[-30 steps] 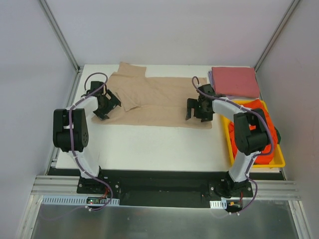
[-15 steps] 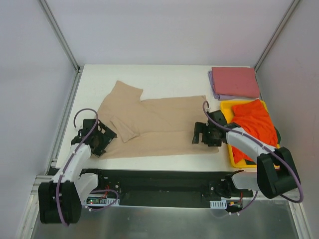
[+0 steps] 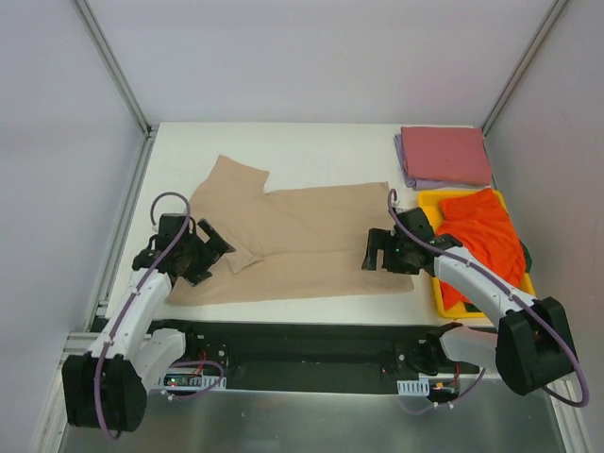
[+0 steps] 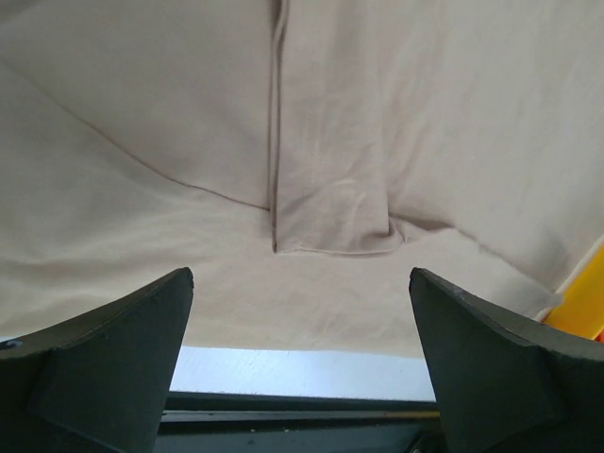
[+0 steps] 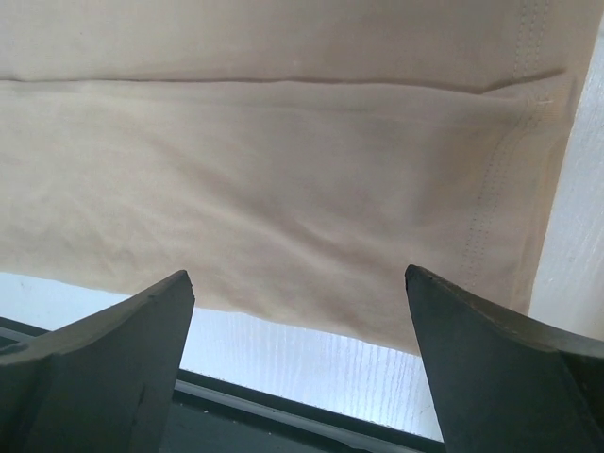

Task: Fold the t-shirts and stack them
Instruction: Fold the flattened tshirt in 1/3 of the way

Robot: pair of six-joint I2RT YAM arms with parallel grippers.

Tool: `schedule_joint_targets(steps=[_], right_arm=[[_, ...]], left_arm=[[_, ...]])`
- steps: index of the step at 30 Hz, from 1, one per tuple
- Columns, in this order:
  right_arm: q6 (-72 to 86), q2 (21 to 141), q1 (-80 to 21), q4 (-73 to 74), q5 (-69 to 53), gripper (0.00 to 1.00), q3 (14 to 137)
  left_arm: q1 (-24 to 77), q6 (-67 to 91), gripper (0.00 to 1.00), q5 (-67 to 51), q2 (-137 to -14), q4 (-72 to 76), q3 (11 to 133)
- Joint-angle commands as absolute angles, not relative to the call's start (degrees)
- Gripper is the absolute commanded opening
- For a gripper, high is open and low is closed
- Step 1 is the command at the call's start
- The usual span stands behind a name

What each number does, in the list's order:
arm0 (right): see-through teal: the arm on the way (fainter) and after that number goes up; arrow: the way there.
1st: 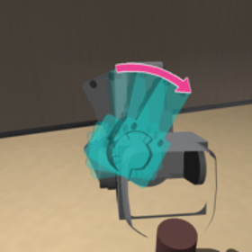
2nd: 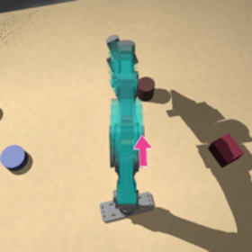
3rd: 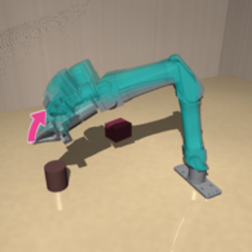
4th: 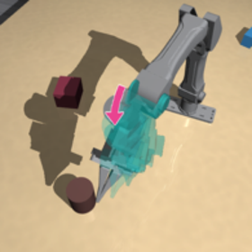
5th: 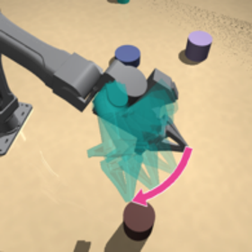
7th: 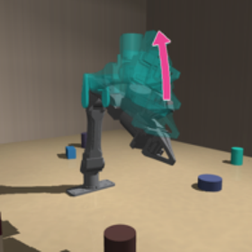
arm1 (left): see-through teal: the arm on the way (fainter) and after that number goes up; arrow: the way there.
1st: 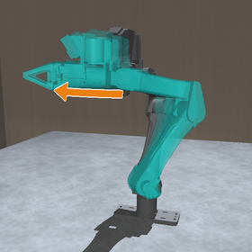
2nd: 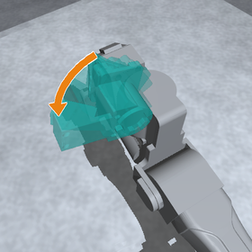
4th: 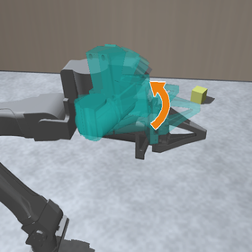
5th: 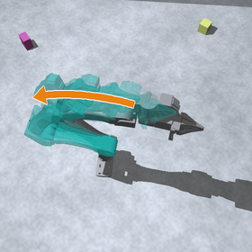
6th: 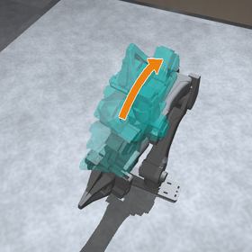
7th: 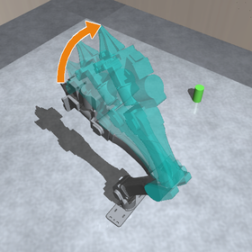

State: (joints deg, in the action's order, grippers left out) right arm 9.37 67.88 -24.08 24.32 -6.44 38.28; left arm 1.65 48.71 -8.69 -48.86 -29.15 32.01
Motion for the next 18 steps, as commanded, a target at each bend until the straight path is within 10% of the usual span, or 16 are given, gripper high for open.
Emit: schedule_joint_targets(steps=[1,18], right_arm=[[9.31,69.52,-24.43,24.61,-6.06,0.96,40.34],[9.49,70.66,-24.52,25.05,-4.22,0.96,40.61]], left_arm=[[8.24,48.69,0.95,-10.56,-56.06,-25.93,34.27],[12.92,51.42,0.33,-7.21,-71.89,-18.02,36.30]])
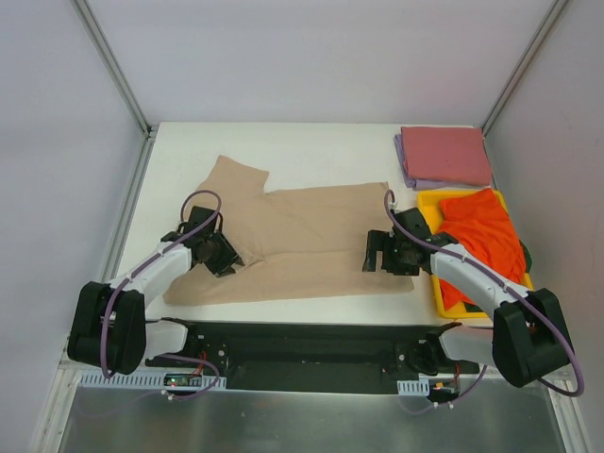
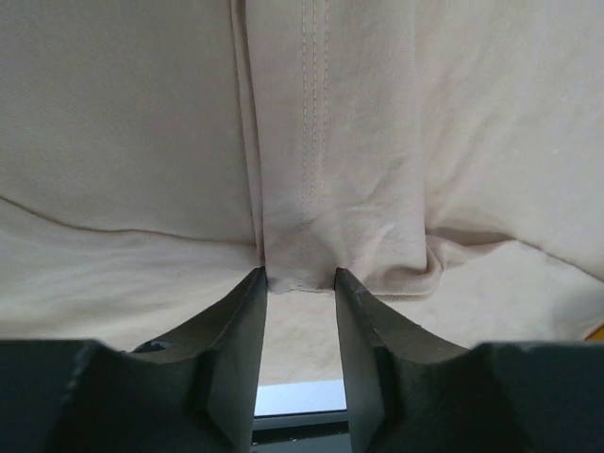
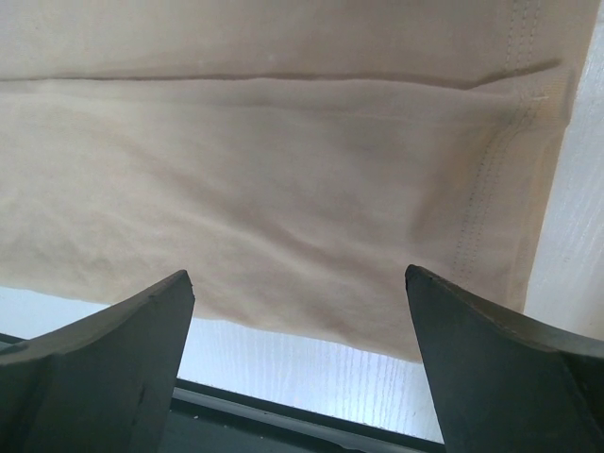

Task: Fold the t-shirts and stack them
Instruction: Fold the flattened tshirt in 1/3 of the way

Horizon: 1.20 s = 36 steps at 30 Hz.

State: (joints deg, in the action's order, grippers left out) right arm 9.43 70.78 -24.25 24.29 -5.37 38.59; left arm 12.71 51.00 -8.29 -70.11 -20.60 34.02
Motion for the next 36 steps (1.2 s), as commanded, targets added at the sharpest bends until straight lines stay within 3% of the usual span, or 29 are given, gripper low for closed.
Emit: schedule_joint_targets(steps=[1,4,6,14,24,26,29,31,36], right_arm=[[9.49,70.75,-24.43,25.14,-4.22,0.96,40.69],[9.40,70.75,-24.52,25.22,-4.04,0.96,40.78],[9.23,70.75,-24.52,25.57,-3.43,0.96,41.04],[8.79,70.75,-24.43,26.89,-2.72,0.96,42.18],[7.56,72.42,-24.00,28.56,-1.76,0.96,44.03],[7.47,73.38,-23.73,28.56,-1.84,0.96,44.56],[7.21,74.35,-23.82,28.74,-2.11,0.96,45.44],[7.12,74.71,-23.73,28.83,-2.29,0.96,45.79],[7.03,75.15,-23.82,28.65,-2.81,0.96,45.97]], left_arm=[[13.01,51.33,0.30,-6.77,-72.33,-17.93,36.82],[12.92,50.98,0.18,-5.54,-73.82,-17.32,38.23],[12.92,49.84,0.00,-5.80,-75.23,-16.96,39.46],[12.92,44.05,0.00,-6.50,-80.41,-15.47,46.57],[14.94,31.48,0.00,-17.92,-99.21,-15.73,67.21],[16.34,27.62,0.19,-19.41,-102.55,-17.04,72.04],[17.57,25.15,0.73,-18.47,-105.55,-22.48,78.03],[18.45,23.82,0.99,-15.92,-104.34,-23.90,78.49],[18.54,24.70,0.99,-11.96,-95.91,-24.08,74.37]])
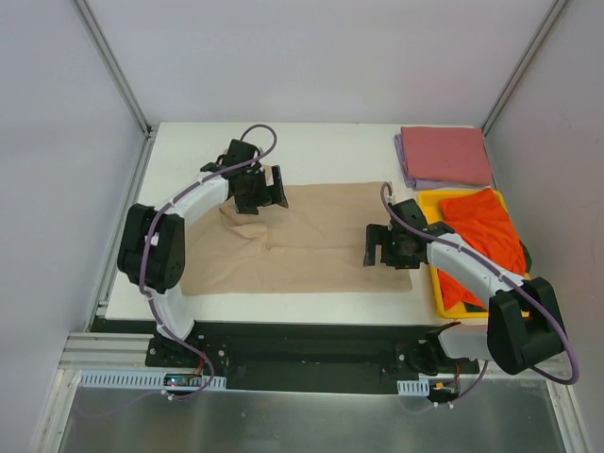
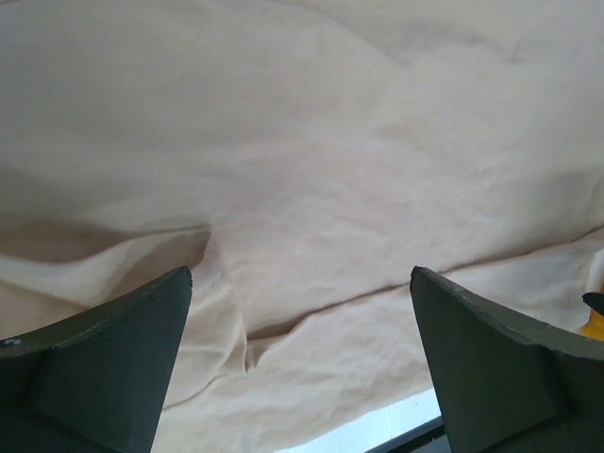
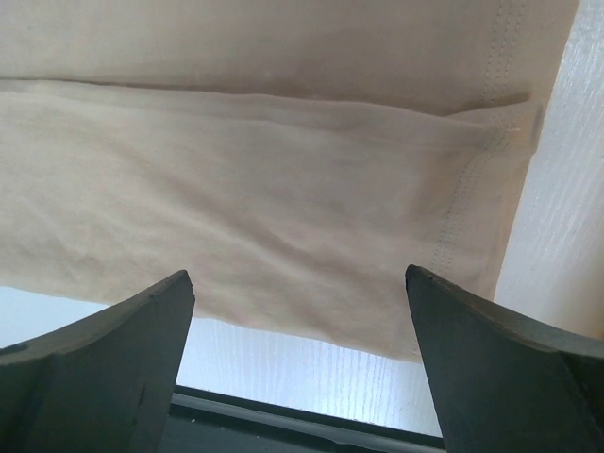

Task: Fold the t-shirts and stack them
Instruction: Fold the flattened tshirt in 1/3 of the way

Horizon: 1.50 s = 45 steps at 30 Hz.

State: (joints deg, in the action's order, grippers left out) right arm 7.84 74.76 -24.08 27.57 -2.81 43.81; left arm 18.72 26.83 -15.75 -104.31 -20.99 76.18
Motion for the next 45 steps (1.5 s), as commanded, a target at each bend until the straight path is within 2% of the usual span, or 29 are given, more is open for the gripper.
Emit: schedule_joint_targets(steps=[1,8,12,15,20,26,33,39,45], right_arm=[[6.94,75.32,-23.82,28.65,-2.99,0.96,45.97],[6.59,75.15,-23.73,28.65,-3.25,0.96,45.53],[6.07,74.62,-23.73,28.92,-3.34,0.96,45.26],[5.89,74.09,-23.73,29.00,-2.81,0.96,45.00],[5.89,74.00,-23.73,28.65,-2.11,0.96,44.56],[5.63,74.09,-23.64,28.56,-0.97,0.96,45.17],[5.71,73.92,-23.29,29.18,-0.35,0.96,45.79],[5.45,71.81,-23.20,29.09,-0.35,0.96,45.70],[4.75,69.26,-23.47,28.74,-1.92,0.96,46.23]], left_arm=[[18.54,25.31,0.99,-10.47,-93.89,-24.08,72.96],[18.54,29.79,0.99,-0.89,-79.82,-24.35,60.14],[18.46,32.60,0.99,0.70,-78.22,-24.35,55.91],[18.46,34.80,0.99,-2.36,-79.80,-24.17,54.85],[18.63,35.59,0.99,-5.36,-89.45,-23.30,59.49],[18.72,34.98,0.99,-7.38,-102.72,-20.92,72.04],[18.98,34.63,0.99,-7.92,-110.65,-22.49,82.61],[18.98,32.00,0.99,-5.81,-107.41,-23.91,81.66],[18.90,31.55,0.99,-0.36,-92.33,-24.17,72.88]])
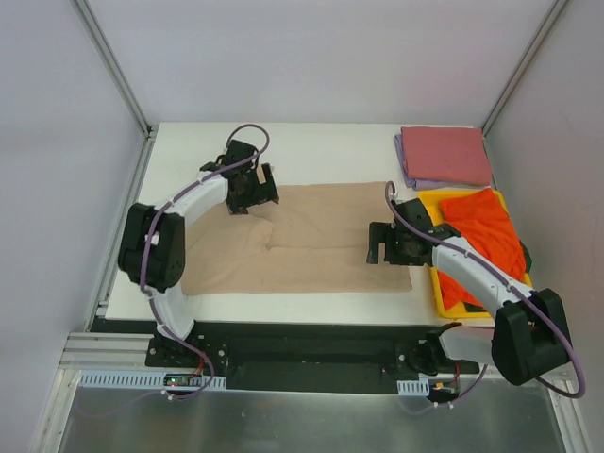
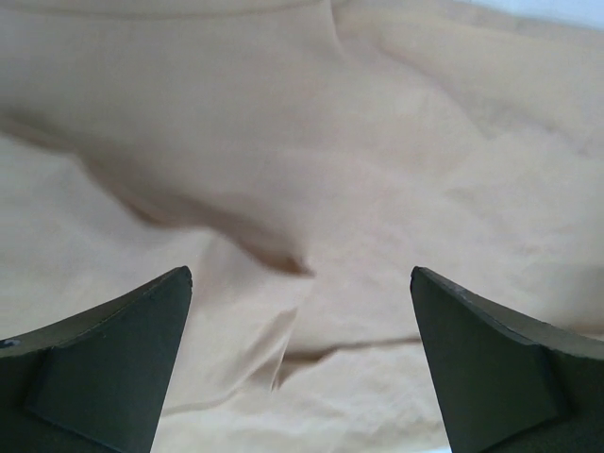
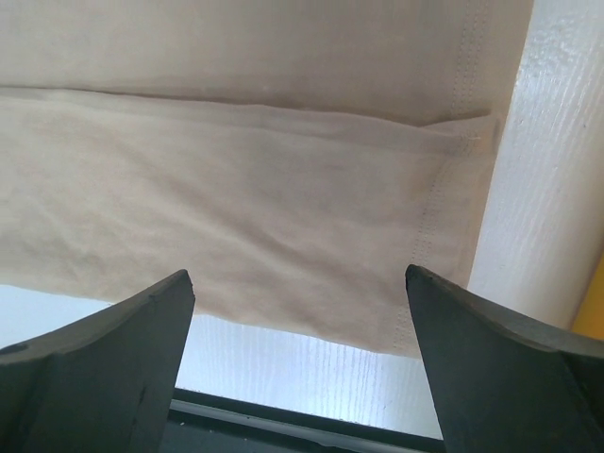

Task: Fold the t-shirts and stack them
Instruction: Fold the flattened tshirt in 1/3 of the way

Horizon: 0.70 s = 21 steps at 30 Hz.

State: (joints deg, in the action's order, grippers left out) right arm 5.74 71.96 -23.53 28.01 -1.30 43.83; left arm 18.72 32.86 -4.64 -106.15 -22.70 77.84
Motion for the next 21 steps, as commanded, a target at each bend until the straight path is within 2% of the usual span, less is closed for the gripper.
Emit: schedule_joint_targets(steps=[1,4,6,11,15,21], right_arm=[[4.57,69.08,-23.55,28.04,-2.98,0.96,46.06],[4.31,69.52,-23.99,25.50,-4.92,0.96,45.00],[4.48,70.83,-24.26,24.26,-5.71,0.96,44.82],[5.71,76.01,-24.43,23.38,-2.82,0.96,45.00],[7.20,79.27,-24.35,24.08,-1.85,0.96,44.13],[10.02,77.09,-24.35,24.87,-0.62,0.96,38.77]], left_arm=[[18.81,32.42,0.99,2.00,-89.94,-24.17,69.90],[17.76,35.50,0.99,7.54,-81.50,-24.26,61.73],[15.66,37.35,0.99,6.77,-78.85,-24.08,56.98],[9.76,40.86,0.99,3.17,-76.91,-23.91,46.69],[8.97,42.80,0.99,4.22,-75.33,-23.99,41.23],[8.96,46.75,0.99,5.62,-70.67,-24.08,33.50]])
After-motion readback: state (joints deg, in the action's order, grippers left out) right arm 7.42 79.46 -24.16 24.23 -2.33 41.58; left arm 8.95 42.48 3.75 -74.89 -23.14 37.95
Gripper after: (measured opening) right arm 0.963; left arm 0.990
